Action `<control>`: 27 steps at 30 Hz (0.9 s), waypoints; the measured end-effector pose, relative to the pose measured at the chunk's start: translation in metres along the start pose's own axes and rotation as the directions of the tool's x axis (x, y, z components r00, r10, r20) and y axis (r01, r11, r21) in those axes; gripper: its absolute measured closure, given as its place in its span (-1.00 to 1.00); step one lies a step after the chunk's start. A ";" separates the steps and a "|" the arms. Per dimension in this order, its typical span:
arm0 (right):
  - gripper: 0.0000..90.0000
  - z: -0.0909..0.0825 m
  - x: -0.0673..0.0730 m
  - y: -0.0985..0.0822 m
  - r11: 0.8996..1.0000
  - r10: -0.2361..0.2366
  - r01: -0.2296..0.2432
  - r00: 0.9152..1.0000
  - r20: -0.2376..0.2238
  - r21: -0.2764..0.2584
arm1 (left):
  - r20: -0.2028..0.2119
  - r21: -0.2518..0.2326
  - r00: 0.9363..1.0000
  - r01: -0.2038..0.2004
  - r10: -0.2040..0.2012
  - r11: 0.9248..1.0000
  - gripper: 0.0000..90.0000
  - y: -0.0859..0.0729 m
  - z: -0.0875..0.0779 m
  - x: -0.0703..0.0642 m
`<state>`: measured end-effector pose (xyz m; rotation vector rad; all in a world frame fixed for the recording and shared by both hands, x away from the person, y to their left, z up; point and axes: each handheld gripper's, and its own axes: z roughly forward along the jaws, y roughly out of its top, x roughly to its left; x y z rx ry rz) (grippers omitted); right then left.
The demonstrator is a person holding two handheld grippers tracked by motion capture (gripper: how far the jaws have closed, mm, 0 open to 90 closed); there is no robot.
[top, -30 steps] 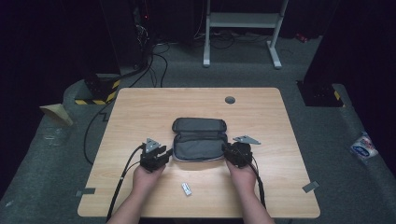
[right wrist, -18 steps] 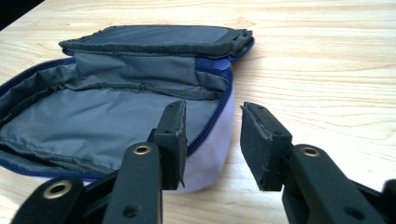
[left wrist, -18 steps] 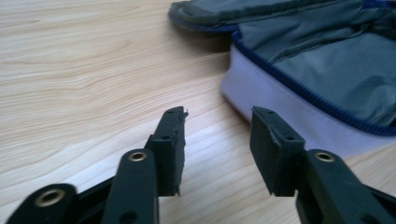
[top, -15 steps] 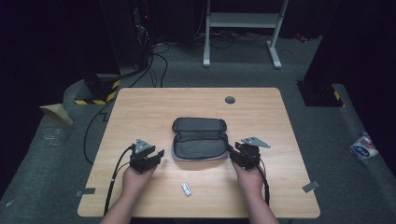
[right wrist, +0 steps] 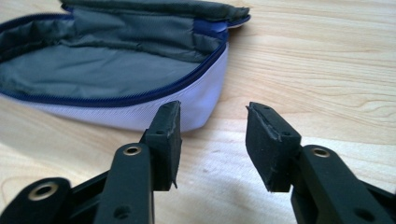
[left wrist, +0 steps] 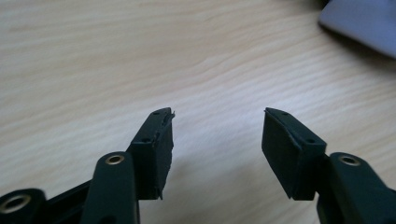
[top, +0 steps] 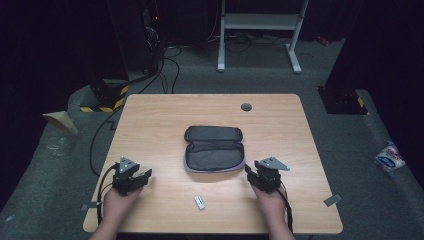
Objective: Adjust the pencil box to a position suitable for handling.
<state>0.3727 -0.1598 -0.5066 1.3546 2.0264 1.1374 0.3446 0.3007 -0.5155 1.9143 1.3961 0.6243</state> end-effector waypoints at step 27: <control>0.06 -0.007 0.039 -0.012 0.994 -0.107 0.110 0.990 -0.090 0.025 | -0.024 0.023 0.999 0.033 -0.033 0.999 -0.66 -0.024 -0.006 0.001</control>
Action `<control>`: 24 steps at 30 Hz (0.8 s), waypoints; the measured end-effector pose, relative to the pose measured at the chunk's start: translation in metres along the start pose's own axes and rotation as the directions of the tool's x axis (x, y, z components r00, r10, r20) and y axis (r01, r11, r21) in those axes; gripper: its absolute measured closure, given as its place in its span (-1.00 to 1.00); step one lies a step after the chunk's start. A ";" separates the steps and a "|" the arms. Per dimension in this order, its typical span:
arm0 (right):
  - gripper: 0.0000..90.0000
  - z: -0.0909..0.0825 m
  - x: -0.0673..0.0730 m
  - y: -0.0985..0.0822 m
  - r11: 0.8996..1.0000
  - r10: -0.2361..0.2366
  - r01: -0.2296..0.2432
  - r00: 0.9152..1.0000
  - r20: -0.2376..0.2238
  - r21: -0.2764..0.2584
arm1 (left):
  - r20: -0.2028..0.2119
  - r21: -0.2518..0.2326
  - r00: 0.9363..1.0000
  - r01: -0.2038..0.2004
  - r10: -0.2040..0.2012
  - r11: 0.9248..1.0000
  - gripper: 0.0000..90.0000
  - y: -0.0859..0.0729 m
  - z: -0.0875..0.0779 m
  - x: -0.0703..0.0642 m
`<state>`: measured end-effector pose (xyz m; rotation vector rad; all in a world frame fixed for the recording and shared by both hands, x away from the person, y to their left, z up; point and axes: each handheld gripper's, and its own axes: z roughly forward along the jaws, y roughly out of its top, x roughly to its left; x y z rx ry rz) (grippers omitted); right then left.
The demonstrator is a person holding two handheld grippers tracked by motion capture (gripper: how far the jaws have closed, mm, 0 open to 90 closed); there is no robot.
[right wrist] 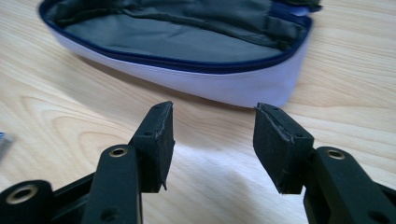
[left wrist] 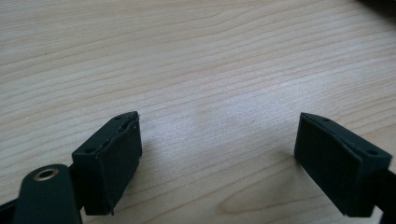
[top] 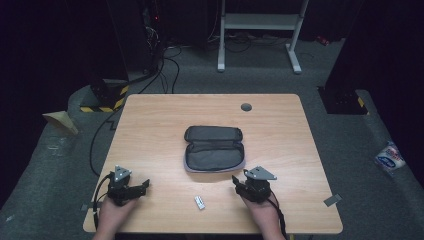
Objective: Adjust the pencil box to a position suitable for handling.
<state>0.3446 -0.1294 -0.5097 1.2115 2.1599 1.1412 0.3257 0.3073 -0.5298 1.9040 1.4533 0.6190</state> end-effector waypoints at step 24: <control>0.05 0.017 0.041 0.000 0.995 -0.091 0.095 0.991 -0.101 0.038 | -0.002 0.004 0.999 -0.038 0.038 0.999 -0.65 0.000 0.000 -0.003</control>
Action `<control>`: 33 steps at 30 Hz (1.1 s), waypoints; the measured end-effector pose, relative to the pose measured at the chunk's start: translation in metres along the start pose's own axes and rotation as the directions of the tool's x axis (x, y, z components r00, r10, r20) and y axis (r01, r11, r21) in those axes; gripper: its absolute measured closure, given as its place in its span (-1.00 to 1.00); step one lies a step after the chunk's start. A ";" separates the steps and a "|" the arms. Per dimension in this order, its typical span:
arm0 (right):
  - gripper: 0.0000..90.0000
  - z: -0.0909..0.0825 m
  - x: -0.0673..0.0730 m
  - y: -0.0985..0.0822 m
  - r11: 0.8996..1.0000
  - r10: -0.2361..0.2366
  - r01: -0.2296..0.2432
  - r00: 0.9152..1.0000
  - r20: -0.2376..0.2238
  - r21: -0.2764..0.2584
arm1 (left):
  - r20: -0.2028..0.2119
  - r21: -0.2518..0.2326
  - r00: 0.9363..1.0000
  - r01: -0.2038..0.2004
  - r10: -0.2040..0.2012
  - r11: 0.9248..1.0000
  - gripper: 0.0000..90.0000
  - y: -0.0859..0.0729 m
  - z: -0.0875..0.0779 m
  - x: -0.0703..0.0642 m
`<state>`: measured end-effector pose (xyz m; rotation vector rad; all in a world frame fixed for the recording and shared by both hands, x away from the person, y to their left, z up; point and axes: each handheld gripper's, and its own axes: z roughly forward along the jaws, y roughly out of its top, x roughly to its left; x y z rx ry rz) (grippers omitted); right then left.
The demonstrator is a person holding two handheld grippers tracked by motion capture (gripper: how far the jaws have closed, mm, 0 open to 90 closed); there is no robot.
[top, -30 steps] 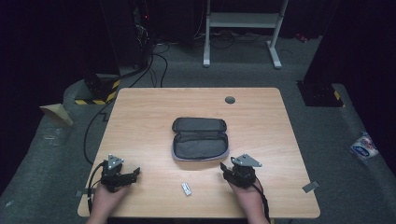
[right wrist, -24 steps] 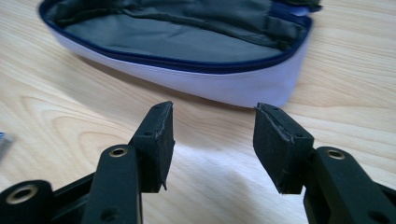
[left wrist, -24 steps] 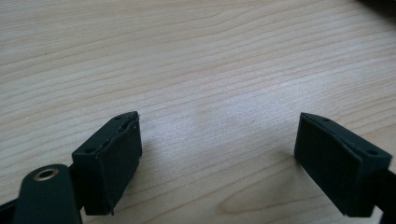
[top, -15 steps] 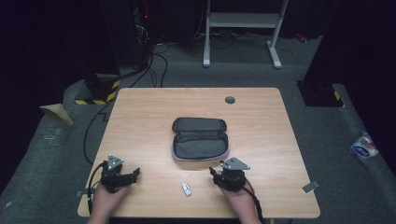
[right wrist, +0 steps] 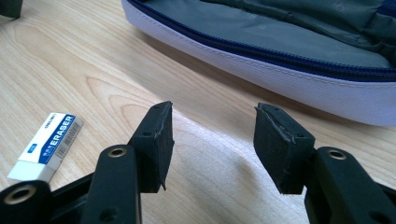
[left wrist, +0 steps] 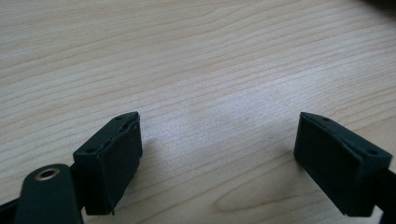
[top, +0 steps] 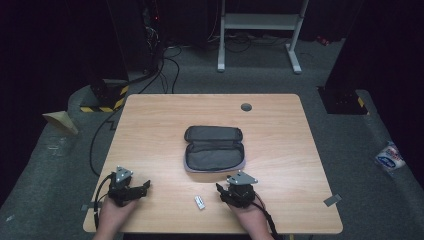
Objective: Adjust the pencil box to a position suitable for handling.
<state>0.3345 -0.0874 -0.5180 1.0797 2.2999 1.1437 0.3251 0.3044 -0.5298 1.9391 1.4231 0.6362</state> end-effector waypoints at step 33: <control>0.10 0.001 0.057 0.006 0.993 -0.116 0.118 0.982 -0.150 0.003 | 0.004 0.000 1.000 -0.003 0.003 1.000 -0.65 0.000 0.000 0.000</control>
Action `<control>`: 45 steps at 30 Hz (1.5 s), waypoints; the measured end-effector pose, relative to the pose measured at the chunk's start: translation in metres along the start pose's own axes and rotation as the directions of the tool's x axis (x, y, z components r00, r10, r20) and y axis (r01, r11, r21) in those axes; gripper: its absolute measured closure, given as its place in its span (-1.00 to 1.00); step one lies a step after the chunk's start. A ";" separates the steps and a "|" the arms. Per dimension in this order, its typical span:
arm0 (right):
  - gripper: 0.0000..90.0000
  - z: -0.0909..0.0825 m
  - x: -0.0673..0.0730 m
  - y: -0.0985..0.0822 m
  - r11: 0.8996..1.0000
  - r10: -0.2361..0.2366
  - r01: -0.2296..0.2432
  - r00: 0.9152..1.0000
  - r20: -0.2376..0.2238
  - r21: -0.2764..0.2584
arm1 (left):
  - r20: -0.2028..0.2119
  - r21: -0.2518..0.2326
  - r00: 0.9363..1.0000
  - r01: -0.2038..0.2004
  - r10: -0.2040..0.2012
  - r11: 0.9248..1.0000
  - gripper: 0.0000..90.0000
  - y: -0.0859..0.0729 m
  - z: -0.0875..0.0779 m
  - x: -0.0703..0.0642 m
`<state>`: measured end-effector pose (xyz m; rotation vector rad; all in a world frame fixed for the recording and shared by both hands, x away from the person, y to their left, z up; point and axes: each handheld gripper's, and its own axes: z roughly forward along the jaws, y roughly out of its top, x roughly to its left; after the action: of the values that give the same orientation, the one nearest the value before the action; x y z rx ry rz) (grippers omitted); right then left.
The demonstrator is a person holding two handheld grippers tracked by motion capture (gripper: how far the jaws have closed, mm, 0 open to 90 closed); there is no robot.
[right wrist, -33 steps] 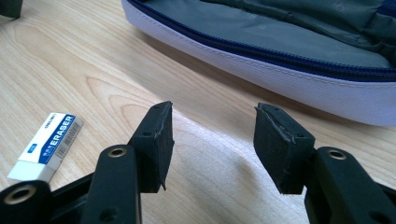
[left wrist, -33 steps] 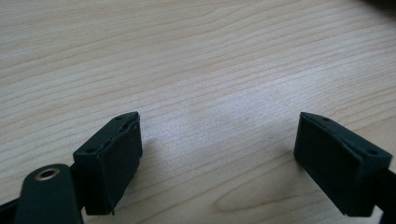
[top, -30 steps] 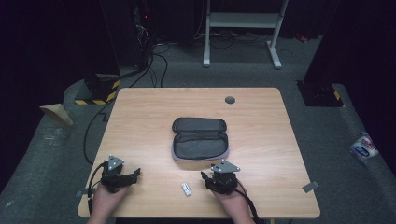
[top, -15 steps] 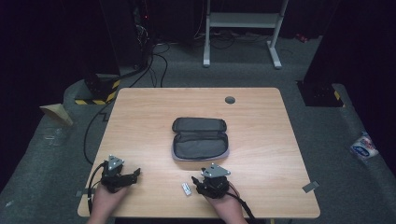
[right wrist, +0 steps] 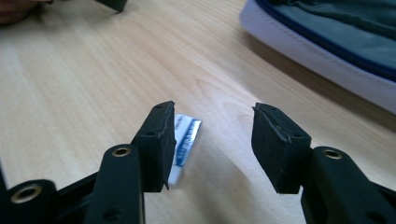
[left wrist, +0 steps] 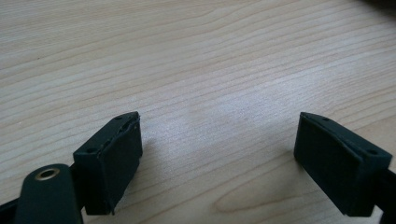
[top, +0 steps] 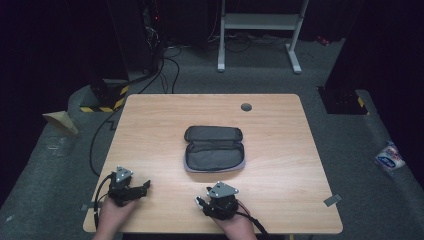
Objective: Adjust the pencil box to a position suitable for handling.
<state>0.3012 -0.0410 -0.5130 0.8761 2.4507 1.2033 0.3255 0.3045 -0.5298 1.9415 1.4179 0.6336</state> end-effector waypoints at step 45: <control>0.44 0.011 0.016 -0.006 0.995 -0.061 0.062 0.998 -0.009 0.079 | 0.004 0.000 1.000 -0.003 0.003 1.000 -0.65 0.000 0.000 0.000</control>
<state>0.2919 -0.0270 -0.5243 0.8125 2.5267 1.0961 0.3257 0.3042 -0.5299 1.9439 1.4128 0.6311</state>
